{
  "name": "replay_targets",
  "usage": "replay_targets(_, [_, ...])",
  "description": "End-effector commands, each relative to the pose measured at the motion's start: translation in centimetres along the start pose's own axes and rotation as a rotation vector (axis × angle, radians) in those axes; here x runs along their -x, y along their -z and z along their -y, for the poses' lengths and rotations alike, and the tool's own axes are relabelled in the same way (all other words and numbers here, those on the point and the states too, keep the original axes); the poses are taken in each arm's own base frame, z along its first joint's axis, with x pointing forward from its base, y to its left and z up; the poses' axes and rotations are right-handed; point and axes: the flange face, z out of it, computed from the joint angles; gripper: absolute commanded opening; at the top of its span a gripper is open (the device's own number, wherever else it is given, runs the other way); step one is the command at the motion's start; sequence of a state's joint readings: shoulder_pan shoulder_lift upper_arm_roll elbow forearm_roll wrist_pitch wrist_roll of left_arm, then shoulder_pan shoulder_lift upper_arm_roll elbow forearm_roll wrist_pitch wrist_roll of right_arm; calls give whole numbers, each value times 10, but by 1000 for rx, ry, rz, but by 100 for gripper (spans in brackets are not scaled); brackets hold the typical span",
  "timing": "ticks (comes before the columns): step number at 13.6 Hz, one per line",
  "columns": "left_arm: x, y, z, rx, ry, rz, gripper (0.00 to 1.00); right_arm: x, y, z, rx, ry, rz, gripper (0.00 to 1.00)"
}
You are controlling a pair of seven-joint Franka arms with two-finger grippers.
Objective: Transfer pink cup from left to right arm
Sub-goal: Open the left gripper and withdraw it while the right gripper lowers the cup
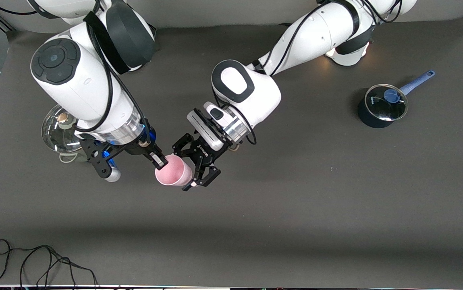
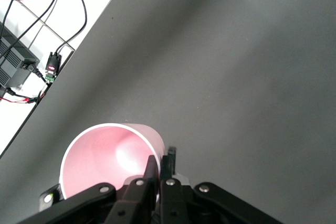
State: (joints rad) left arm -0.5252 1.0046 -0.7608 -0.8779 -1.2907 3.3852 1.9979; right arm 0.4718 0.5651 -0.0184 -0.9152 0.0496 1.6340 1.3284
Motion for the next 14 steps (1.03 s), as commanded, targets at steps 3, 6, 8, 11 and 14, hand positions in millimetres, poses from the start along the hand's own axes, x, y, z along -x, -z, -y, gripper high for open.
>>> replay_targets(3, [-21, 9, 9, -40, -24, -17, 100, -38, 9, -1, -31, 30, -97, 0])
replay_targets(6, [-9, 15, 33, -50, -47, 17, 100, -117, 15, -27, -40, 43, -126, 0])
replay_targets(8, [-4, 24, 53, -35, -82, 41, 100, -168, 24, -52, -34, 47, -144, 0])
replay_targets(11, [2, 45, 89, 20, -112, 69, 100, -233, 35, -91, -8, 68, -182, 0])
replay_targets(14, [5, 72, 128, 114, -136, 72, 100, -290, 37, -134, 45, 189, -193, 0])
